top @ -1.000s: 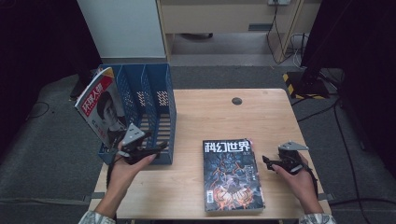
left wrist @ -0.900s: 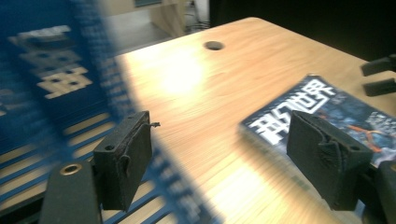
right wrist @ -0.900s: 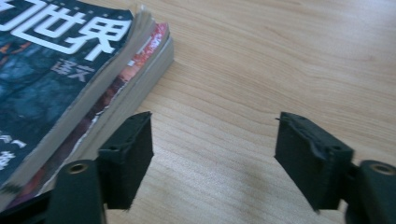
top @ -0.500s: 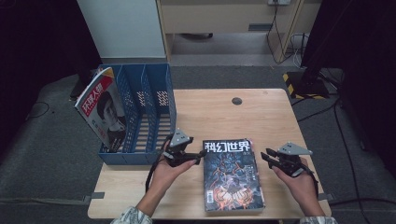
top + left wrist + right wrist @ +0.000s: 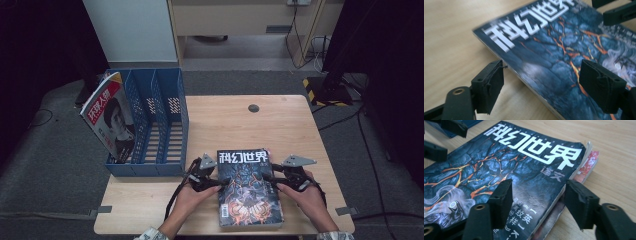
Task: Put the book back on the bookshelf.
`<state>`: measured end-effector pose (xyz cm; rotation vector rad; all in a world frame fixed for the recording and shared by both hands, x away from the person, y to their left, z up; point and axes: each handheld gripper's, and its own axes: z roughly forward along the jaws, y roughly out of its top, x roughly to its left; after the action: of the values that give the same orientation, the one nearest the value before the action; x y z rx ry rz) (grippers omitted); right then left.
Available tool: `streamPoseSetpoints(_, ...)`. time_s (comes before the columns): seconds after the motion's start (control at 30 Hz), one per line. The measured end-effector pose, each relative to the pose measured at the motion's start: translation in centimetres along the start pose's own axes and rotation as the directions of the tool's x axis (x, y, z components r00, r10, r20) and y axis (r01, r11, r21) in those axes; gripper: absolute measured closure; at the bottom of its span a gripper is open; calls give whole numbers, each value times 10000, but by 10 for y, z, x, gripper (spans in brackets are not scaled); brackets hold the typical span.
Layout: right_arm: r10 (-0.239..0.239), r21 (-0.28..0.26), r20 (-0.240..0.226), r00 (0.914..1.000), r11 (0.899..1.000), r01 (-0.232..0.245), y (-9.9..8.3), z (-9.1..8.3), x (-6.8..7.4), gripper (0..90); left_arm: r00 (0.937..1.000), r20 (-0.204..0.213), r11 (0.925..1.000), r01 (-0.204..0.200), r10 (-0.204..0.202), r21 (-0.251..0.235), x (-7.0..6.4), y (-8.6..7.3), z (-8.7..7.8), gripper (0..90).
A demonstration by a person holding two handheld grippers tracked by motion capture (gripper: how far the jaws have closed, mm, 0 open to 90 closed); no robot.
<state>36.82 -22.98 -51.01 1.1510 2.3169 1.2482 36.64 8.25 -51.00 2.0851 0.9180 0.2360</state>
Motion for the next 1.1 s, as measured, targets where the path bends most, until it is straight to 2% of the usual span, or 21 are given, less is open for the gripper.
streamPoseSetpoints(0.03,44,29,-13,10000,10000,-44,0,1,0,370,10000,-24,9999,1,-1,108,0,-2,2,177)
streamPoseSetpoints(0.13,16,179,-128,9999,9998,-13,0,3,2,348,9991,245,9994,355,-354,-51,3,-5,6,144)
streamPoseSetpoints(0.23,-43,190,-21,10000,9998,43,0,6,4,319,9971,469,9981,603,-596,-137,3,-7,9,131)
streamPoseSetpoints(0.3,-54,208,-13,10000,9998,54,0,7,4,312,9933,775,9963,863,-858,-36,4,-8,11,121)
streamPoseSetpoints(0.37,-37,130,-30,10000,9999,37,0,8,4,308,9864,1154,9931,1173,-1173,66,5,-10,14,110)
streamPoseSetpoints(0.47,-28,85,-42,10000,10000,29,-1,9,4,285,9831,1349,9923,1230,-1235,119,5,-10,16,109)
streamPoseSetpoints(0.6,-97,61,-95,9999,9999,98,-2,10,5,242,9836,1327,9925,1210,-1220,162,3,-9,16,106)
streamPoseSetpoints(0.73,-224,69,-68,9997,9997,225,-1,11,6,254,9837,1301,9922,1207,-1238,317,1,-8,12,145)
streamPoseSetpoints(0.93,-514,19,-229,9984,9987,514,-1,14,7,260,9872,1309,9945,832,-909,631,1,-7,5,164)
streamPoseSetpoints(1.1,-475,19,-273,9985,9989,476,-1,13,7,264,9890,1054,9938,990,-1038,497,7,-3,7,169)
